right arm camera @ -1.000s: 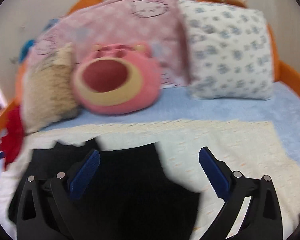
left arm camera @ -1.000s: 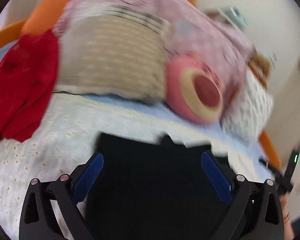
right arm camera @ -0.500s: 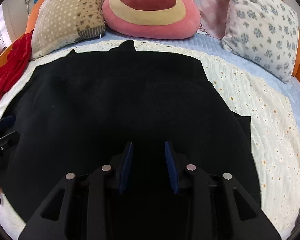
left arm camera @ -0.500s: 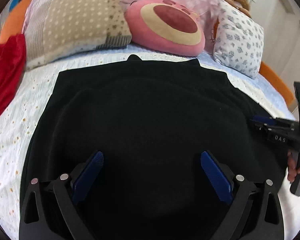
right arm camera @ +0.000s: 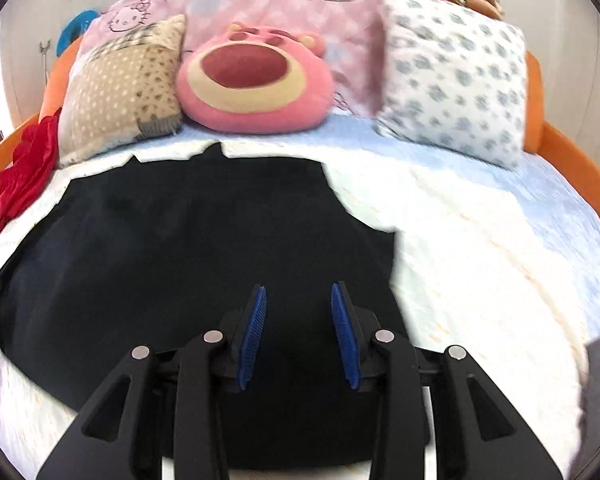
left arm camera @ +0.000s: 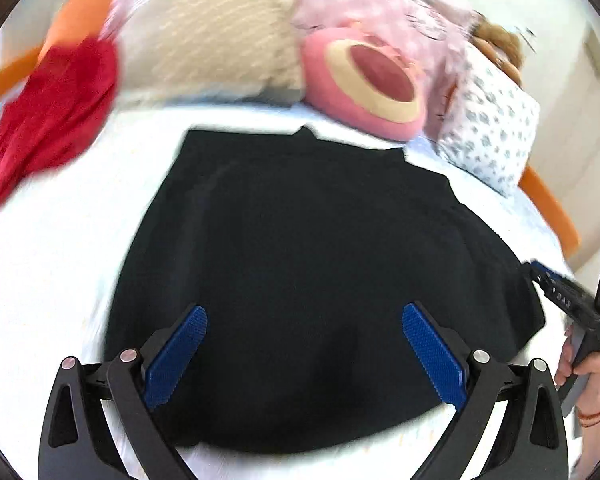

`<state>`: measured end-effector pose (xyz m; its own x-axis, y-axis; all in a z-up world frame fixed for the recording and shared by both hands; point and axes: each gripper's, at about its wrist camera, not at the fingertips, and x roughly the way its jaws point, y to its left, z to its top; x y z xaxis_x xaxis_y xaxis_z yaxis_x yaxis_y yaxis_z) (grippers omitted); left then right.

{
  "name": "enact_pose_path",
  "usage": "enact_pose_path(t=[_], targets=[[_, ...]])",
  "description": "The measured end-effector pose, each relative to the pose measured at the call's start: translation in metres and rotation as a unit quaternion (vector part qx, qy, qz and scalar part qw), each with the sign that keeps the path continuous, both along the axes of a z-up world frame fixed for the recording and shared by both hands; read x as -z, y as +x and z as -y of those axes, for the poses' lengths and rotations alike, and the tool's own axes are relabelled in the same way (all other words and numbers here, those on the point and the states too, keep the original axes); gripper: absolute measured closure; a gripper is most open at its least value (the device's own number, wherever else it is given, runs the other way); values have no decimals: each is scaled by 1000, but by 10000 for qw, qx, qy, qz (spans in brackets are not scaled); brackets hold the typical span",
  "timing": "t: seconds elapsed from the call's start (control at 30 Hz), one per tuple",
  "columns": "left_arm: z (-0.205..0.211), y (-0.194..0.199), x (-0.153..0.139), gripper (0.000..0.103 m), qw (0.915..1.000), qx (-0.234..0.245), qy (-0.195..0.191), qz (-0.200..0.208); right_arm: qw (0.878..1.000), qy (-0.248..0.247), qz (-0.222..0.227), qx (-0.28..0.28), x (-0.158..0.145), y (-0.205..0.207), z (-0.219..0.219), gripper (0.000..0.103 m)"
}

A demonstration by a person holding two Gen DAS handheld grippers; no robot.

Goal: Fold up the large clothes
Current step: 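Press the folded jacket flat with both open grippers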

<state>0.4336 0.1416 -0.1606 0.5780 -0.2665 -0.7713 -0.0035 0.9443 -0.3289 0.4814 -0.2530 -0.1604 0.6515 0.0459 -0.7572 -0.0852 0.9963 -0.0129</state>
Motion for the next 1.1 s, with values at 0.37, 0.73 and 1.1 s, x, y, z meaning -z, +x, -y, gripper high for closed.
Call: enact_pose_path(t=[0.37,0.73,1.1], targets=[[-65,-12,71,3,9870,-931,-973,-879,9985,-268,-439,192,50,-19,31,65],[-66,-16,62,3,9818,-1106,-1051,-1130,9970,-158,-677,337,46,-9,40,52],[-41,-66,9,3,9867,-932,-1224,-522,9995,302,102,-53,-39,-59,-10,52]])
